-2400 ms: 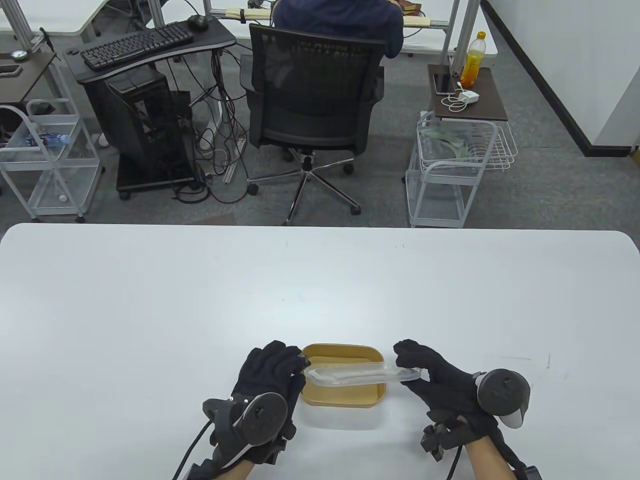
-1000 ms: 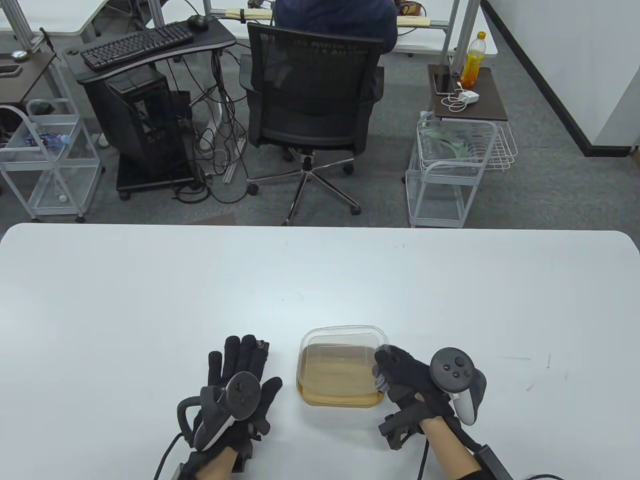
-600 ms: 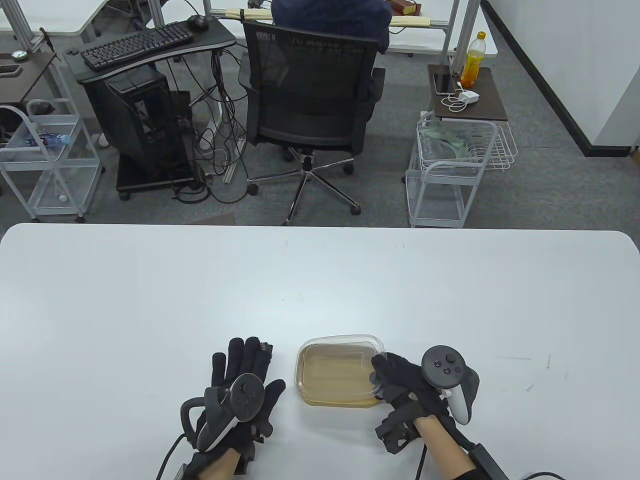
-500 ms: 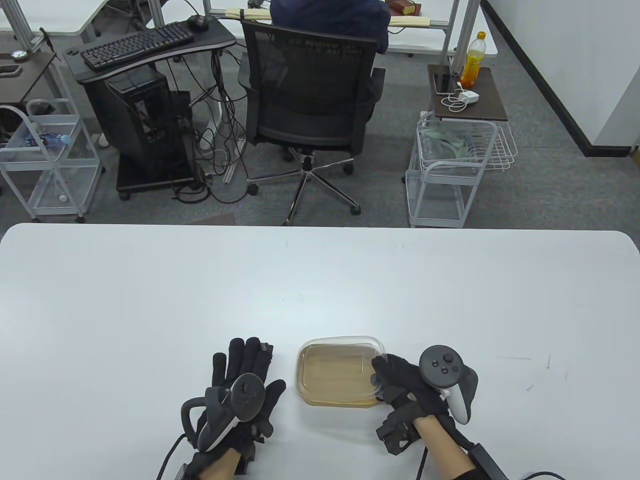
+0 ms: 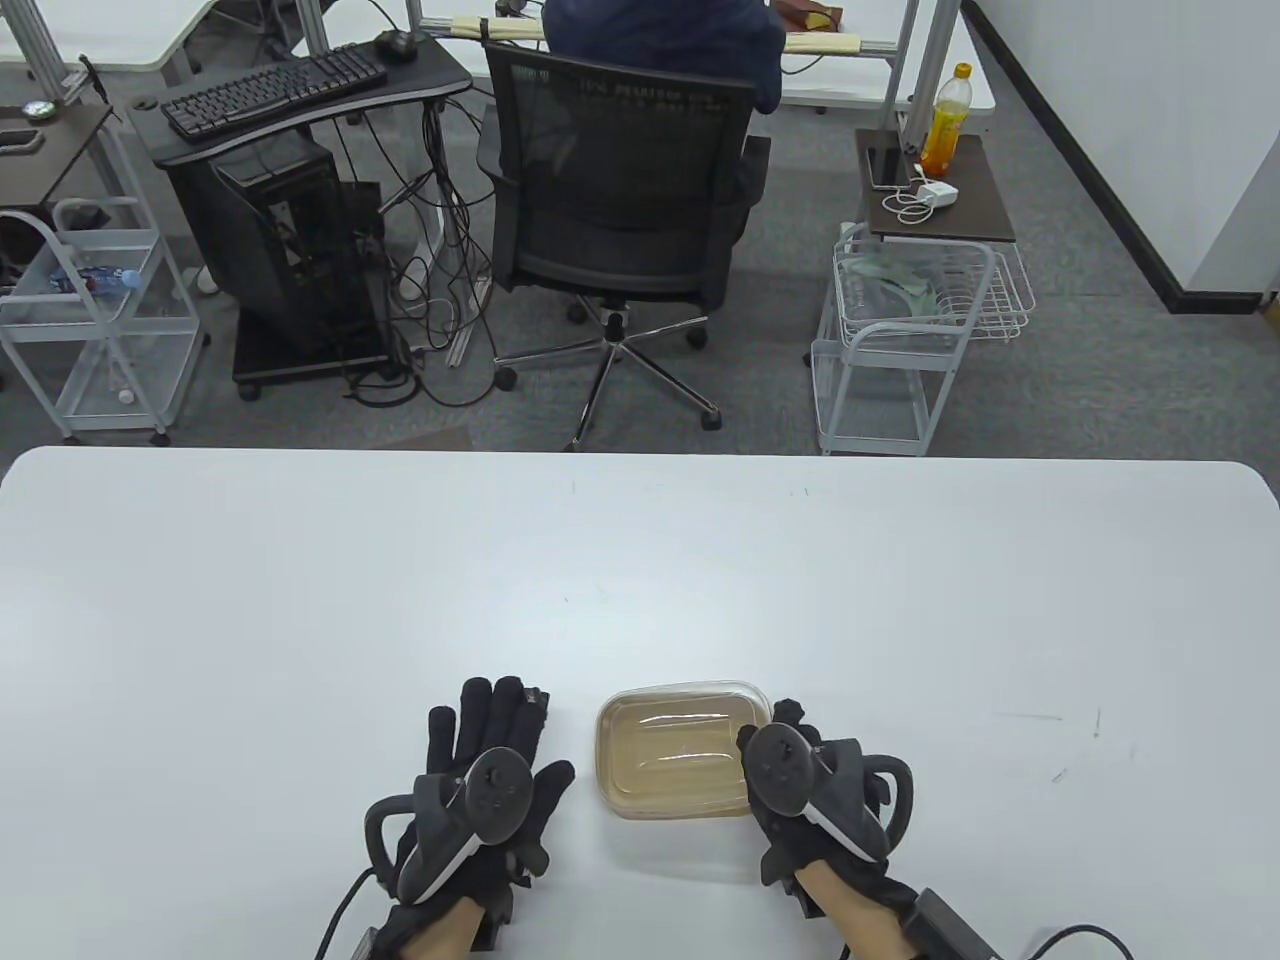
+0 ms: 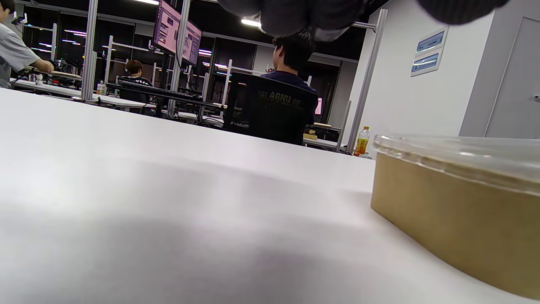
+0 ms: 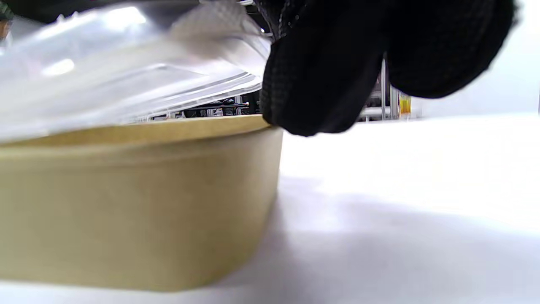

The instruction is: Cover the takeout box

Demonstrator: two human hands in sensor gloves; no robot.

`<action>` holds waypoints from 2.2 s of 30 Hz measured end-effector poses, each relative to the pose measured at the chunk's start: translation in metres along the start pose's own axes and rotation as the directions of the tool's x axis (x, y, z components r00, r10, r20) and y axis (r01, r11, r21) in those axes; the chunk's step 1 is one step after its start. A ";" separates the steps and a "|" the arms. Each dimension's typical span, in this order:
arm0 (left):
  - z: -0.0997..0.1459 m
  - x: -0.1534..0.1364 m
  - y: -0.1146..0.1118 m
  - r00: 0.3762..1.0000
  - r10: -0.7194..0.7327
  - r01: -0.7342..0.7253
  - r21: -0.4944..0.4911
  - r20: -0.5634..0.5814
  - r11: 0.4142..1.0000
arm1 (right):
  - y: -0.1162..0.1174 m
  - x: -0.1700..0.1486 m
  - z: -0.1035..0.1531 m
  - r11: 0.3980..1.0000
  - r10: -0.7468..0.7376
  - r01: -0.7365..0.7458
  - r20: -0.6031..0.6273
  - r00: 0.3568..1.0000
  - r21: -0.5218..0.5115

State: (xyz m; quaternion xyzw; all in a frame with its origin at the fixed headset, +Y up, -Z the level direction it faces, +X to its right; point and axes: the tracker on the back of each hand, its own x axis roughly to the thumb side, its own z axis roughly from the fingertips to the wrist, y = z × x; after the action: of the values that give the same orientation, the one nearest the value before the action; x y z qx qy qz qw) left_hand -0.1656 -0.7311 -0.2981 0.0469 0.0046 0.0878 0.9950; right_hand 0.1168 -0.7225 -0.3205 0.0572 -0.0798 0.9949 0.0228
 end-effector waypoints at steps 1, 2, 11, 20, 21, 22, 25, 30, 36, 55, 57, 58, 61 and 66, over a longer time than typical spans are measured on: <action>0.000 0.000 0.000 1.000 -0.001 0.001 -0.001 0.001 1.000 | 0.001 0.003 0.001 1.000 0.027 -0.027 0.010 1.000 -0.010; 0.000 0.000 0.000 1.000 -0.002 0.002 -0.002 0.002 1.000 | 0.001 0.005 0.001 0.999 0.049 -0.049 0.017 0.999 -0.017; -0.002 0.007 -0.007 1.000 -0.011 0.011 -0.062 0.000 0.998 | 0.013 0.000 -0.001 0.997 0.011 -0.011 -0.006 1.000 0.073; -0.010 0.037 -0.011 1.000 0.003 -0.007 -0.212 -0.020 0.977 | 0.005 -0.022 0.002 0.985 -0.148 0.153 -0.062 0.987 0.082; -0.011 0.039 -0.011 1.000 0.001 -0.006 -0.223 -0.021 0.975 | 0.004 -0.023 0.004 0.982 -0.169 0.172 -0.044 0.985 0.081; -0.013 0.043 -0.012 1.000 0.008 -0.014 -0.239 -0.025 0.971 | 0.002 -0.024 0.007 0.977 -0.198 0.199 -0.021 0.980 0.076; -0.014 0.051 -0.016 0.999 0.041 -0.047 -0.264 -0.028 0.964 | 0.000 -0.026 0.012 0.953 -0.289 0.281 0.060 0.955 0.112; -0.009 0.060 -0.027 0.998 0.064 -0.059 -0.297 0.008 0.953 | 0.007 -0.024 0.016 0.919 -0.343 0.298 0.151 0.927 0.259; -0.006 0.058 -0.034 0.998 0.043 -0.029 -0.330 0.037 0.944 | 0.019 -0.018 0.014 0.890 -0.364 0.292 0.160 0.918 0.350; -0.006 0.045 -0.034 0.999 -0.040 0.041 -0.290 0.008 0.956 | 0.033 -0.002 0.008 0.877 -0.428 0.350 0.205 0.880 0.330; -0.006 0.045 -0.034 0.999 -0.040 0.040 -0.289 0.007 0.956 | 0.033 -0.002 0.008 0.877 -0.429 0.351 0.206 0.879 0.329; -0.006 0.046 -0.034 0.999 -0.041 0.042 -0.288 0.008 0.957 | 0.033 -0.002 0.008 0.876 -0.431 0.353 0.206 0.879 0.328; -0.006 0.045 -0.034 0.999 -0.038 0.038 -0.287 0.009 0.957 | 0.034 -0.002 0.009 0.875 -0.436 0.359 0.205 0.877 0.326; -0.006 0.044 -0.034 0.999 -0.031 0.032 -0.282 0.011 0.959 | 0.033 -0.002 0.009 0.877 -0.433 0.357 0.208 0.877 0.321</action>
State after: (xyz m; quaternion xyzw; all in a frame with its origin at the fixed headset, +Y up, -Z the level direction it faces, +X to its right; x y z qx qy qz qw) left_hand -0.1164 -0.7561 -0.3069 -0.0954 -0.0105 0.0716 0.9928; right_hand 0.1179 -0.7569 -0.3173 0.2119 0.0694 0.9524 0.2081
